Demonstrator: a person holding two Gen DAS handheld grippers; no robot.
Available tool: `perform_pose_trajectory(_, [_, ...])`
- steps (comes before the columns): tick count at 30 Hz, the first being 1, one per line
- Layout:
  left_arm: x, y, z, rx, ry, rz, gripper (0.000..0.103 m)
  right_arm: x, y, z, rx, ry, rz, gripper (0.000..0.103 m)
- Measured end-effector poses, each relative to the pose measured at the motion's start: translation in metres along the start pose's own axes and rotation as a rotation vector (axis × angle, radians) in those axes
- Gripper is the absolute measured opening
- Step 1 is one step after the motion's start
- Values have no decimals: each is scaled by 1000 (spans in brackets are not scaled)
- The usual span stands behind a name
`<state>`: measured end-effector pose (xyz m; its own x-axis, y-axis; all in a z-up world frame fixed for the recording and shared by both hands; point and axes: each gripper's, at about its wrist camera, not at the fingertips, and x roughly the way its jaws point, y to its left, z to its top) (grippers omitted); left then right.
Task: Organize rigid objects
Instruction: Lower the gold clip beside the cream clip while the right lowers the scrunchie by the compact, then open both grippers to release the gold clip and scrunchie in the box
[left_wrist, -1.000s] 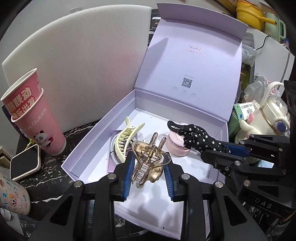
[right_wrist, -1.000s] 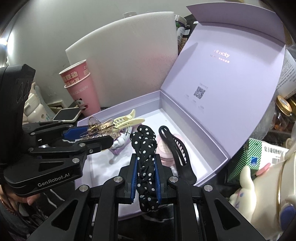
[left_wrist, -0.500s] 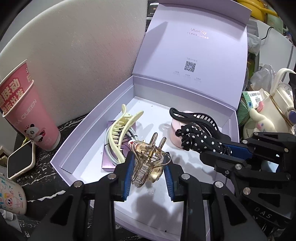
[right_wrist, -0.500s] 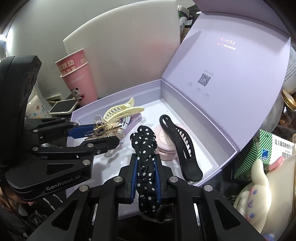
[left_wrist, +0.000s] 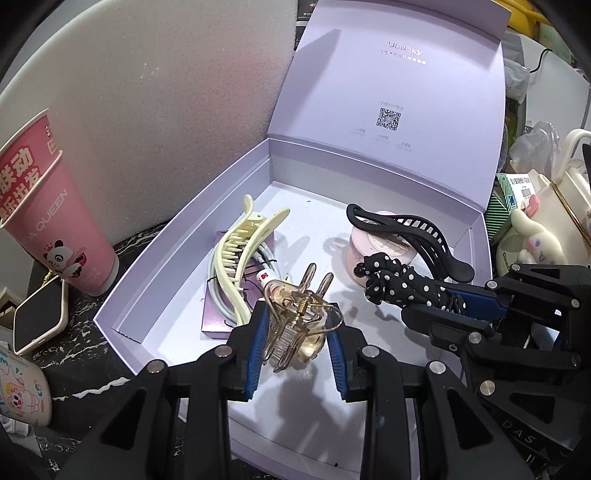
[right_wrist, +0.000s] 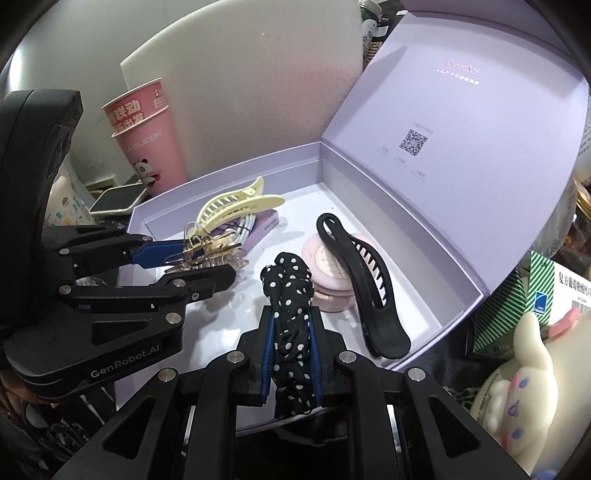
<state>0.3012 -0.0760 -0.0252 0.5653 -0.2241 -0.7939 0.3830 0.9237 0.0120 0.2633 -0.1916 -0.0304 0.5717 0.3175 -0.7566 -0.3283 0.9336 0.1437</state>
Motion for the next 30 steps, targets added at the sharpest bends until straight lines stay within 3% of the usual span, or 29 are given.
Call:
perform_pose_trajectory(6, [-2,0,-2,-4,-5,1,30,0,1,0,-2,11,-7,17])
perform_pose_trajectory(14, [-15,-1,-1,-3,-22,5,30,-10,-2,0,6,-14,-25,32])
perform_pose_trajectory(22, [-22,-3,1,-7,4,36,31,-24,-6,-3,22,-38,-41,40])
perform_pose_trajectory(30, [-38,-5,0,-10,-19,43,54,-38,-6,-9,25,-54,-56,42])
